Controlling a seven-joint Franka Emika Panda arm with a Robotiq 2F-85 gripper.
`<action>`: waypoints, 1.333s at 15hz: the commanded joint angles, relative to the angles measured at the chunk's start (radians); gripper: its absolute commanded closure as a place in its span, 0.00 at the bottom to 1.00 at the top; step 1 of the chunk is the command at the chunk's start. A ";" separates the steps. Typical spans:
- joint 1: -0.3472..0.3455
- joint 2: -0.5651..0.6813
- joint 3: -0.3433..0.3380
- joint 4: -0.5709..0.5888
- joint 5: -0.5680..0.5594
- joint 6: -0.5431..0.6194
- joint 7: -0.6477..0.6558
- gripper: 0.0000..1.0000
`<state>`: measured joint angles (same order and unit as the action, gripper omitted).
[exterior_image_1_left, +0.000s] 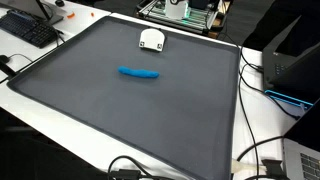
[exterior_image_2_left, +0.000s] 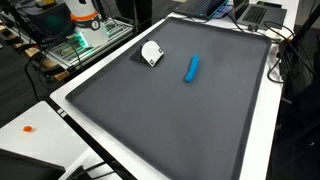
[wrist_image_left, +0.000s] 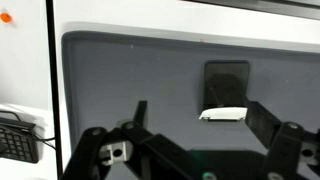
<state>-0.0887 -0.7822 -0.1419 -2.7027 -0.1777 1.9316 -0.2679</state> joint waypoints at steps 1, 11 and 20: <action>0.006 0.000 -0.005 0.002 -0.003 -0.003 0.004 0.00; 0.044 0.155 0.215 -0.003 0.299 0.085 0.576 0.00; 0.031 0.352 0.275 -0.026 0.466 0.283 0.969 0.00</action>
<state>-0.0479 -0.4920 0.1230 -2.7096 0.2329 2.1341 0.6024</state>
